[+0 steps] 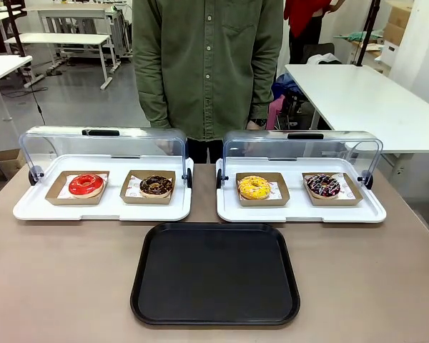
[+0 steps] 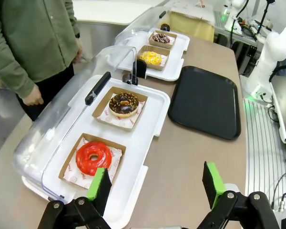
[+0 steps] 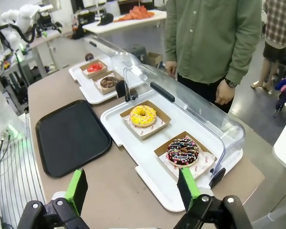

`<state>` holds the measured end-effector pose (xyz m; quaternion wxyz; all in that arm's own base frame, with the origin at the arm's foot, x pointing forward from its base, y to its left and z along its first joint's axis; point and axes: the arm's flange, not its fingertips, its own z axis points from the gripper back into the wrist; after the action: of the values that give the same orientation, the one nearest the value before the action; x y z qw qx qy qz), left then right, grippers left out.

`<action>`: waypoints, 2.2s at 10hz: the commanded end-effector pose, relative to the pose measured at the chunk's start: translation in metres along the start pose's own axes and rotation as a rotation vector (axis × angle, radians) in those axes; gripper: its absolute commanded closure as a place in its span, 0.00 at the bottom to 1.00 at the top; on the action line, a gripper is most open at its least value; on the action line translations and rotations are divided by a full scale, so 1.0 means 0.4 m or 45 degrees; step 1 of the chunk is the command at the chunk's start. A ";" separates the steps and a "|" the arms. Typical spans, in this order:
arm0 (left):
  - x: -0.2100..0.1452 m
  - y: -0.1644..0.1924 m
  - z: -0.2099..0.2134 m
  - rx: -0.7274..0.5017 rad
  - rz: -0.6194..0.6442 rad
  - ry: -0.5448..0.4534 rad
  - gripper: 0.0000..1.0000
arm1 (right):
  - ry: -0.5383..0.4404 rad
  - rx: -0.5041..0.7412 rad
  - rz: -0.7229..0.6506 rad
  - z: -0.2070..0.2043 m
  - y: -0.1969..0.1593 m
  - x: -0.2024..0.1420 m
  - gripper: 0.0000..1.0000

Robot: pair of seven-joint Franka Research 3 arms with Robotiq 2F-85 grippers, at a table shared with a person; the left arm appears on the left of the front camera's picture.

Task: Move the second donut from the left to the tray.
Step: Pick up the Paper togo box containing the Donut indicated by the person and place it on the Handle tray.

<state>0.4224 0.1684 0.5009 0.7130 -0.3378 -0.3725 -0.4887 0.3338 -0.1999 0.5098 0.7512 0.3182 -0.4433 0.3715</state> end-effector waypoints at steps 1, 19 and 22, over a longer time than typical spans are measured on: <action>0.003 -0.004 0.003 -0.009 -0.008 -0.010 0.00 | -0.040 0.002 0.038 0.002 -0.007 0.007 0.00; 0.003 -0.004 0.003 -0.009 -0.008 -0.010 0.00 | -0.040 0.002 0.038 0.002 -0.007 0.007 0.00; 0.003 -0.004 0.003 -0.009 -0.008 -0.010 0.00 | -0.040 0.002 0.038 0.002 -0.007 0.007 0.00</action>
<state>0.4224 0.1685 0.5010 0.7130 -0.3377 -0.3726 -0.4887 0.3333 -0.1998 0.5099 0.7501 0.3186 -0.4443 0.3722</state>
